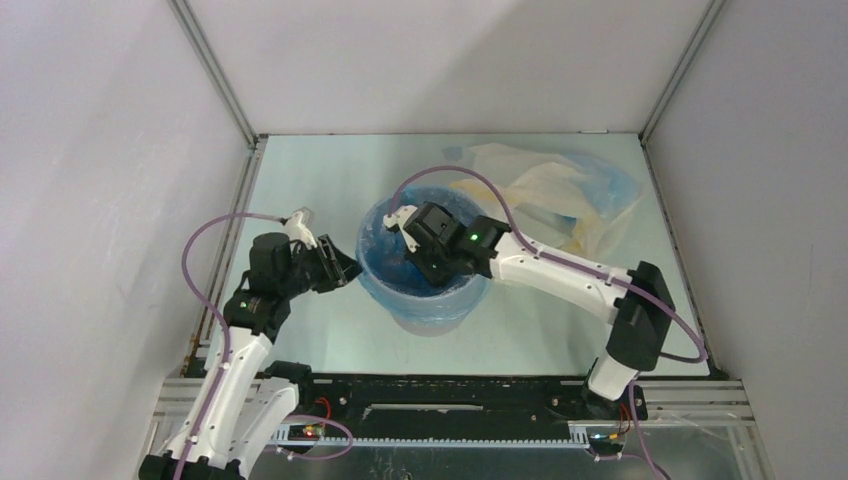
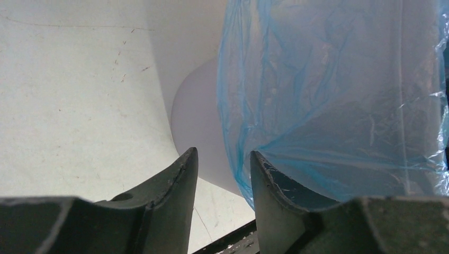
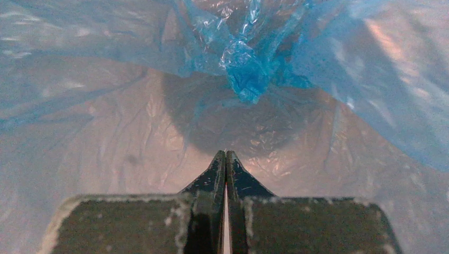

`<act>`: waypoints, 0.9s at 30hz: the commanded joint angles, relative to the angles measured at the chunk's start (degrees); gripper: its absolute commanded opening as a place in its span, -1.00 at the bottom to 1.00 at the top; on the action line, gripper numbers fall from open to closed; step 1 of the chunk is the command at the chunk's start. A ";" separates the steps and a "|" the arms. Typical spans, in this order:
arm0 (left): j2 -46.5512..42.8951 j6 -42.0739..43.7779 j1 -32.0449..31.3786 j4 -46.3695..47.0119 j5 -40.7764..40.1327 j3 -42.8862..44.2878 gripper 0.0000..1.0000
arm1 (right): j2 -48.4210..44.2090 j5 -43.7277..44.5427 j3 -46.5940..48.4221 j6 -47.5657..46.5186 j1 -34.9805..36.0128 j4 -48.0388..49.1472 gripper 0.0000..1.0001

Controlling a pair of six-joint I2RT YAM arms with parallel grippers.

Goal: Put the trash bags into the trash bin

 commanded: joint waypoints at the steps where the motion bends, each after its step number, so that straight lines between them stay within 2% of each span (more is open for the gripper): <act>1: -0.62 -1.38 0.41 3.81 1.96 -0.68 -0.08 | 3.26 0.37 1.63 -1.28 0.28 -1.89 -1.00; 11: 0.09 -1.65 0.40 5.11 3.15 -1.05 -0.13 | 4.95 0.52 -2.04 0.04 0.02 0.86 -1.00; 27: 0.11 -1.61 0.40 6.00 4.82 -1.48 -0.12 | 14.28 -3.16 -1.81 1.04 -1.06 -0.40 -1.00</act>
